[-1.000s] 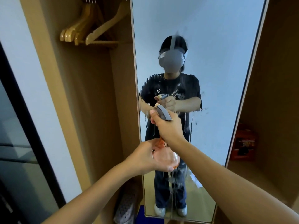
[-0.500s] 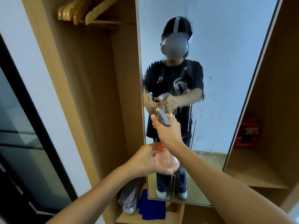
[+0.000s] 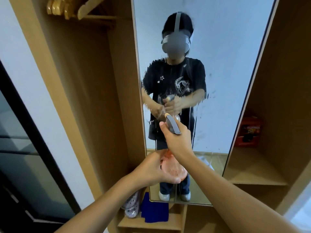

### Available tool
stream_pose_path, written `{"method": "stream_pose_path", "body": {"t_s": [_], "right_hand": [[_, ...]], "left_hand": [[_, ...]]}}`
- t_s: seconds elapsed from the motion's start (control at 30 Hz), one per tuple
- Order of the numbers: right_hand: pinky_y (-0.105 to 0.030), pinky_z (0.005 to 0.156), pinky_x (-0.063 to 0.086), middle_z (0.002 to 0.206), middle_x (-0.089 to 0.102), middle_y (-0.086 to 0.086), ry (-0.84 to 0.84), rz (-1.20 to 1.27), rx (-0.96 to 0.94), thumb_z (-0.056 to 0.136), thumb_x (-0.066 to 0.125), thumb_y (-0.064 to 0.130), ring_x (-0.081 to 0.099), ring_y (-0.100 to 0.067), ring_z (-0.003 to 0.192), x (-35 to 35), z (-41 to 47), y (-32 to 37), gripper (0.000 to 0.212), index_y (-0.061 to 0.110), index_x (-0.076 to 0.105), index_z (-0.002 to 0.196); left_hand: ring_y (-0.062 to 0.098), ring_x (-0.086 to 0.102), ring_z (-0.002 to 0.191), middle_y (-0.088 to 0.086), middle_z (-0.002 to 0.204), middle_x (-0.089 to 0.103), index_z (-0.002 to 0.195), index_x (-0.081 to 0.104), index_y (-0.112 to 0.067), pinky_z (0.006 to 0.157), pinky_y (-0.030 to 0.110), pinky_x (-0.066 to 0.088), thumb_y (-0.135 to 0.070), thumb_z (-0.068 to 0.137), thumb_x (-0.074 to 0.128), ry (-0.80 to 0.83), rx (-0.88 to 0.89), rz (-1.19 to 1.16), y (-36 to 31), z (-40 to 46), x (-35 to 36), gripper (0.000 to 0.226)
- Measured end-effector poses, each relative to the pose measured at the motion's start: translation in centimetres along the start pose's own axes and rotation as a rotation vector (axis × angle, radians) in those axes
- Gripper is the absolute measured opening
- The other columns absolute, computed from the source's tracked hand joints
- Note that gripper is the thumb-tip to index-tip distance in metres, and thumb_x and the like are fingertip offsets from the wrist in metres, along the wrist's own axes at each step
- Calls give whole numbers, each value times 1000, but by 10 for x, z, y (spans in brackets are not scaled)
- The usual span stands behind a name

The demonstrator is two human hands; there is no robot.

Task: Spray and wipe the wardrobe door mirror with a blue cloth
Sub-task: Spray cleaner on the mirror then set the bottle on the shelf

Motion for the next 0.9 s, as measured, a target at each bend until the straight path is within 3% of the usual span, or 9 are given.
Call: {"method": "stream_pose_path", "body": {"t_s": [0.13, 0.23, 0.37, 0.47, 0.57, 0.7, 0.9], "right_hand": [[-14, 49, 35, 45, 46, 17, -14, 24, -15, 93, 64, 26, 43, -1, 46, -11, -2, -2, 34, 21, 46, 65], [-16, 51, 34, 47, 45, 14, -26, 0, -26, 93, 64, 29, 42, -1, 46, -17, -1, -2, 36, 25, 44, 63], [-24, 52, 34, 53, 43, 9, -49, -34, -14, 93, 63, 30, 39, -7, 49, -24, 1, -7, 39, 22, 43, 61], [-28, 50, 31, 43, 37, 9, -88, -68, -10, 93, 63, 29, 33, -11, 47, -33, 2, -8, 45, 15, 40, 57], [-22, 46, 28, 36, 37, 9, -111, -92, -16, 93, 63, 28, 32, -9, 40, -44, 2, -8, 46, 16, 40, 55], [-19, 46, 30, 44, 38, 8, -106, -97, -47, 93, 64, 28, 33, -7, 43, -57, 3, -4, 43, 15, 41, 59], [-9, 42, 30, 42, 45, 18, -58, -47, -58, 94, 63, 24, 42, 1, 41, -75, 3, -2, 34, 29, 42, 68]], "left_hand": [[0, 59, 105, -13, 110, 64, 117, 56, -26, 93, 33, 52, -28, 63, 87, 23, 2, -12, -3, 4, 10, 62], [2, 60, 105, -12, 111, 64, 118, 56, -26, 93, 35, 53, -30, 62, 87, 30, 2, -10, -5, 6, 16, 64], [0, 59, 105, -14, 112, 63, 116, 55, -29, 92, 33, 53, -29, 63, 88, 44, 5, -1, -7, 9, 22, 63], [-2, 58, 107, -19, 111, 62, 111, 51, -40, 93, 30, 52, -29, 62, 88, 52, 9, -2, -9, 12, 28, 62], [-1, 59, 107, -18, 112, 63, 115, 52, -37, 93, 30, 53, -30, 62, 88, 60, 9, -17, -10, 17, 35, 64], [-1, 57, 109, -17, 115, 61, 123, 53, -28, 93, 30, 53, -34, 62, 88, 77, 28, 2, -15, 26, 45, 71], [4, 58, 111, -15, 118, 61, 124, 52, -29, 92, 34, 54, -43, 58, 86, 102, 36, -1, -21, 36, 61, 76]]}}
Point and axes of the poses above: each hand's wrist, its own z-axis towards the middle knuckle, its own x-axis out of the palm, y = z × x, the point moved 10 cm from there along z, towards the middle knuckle
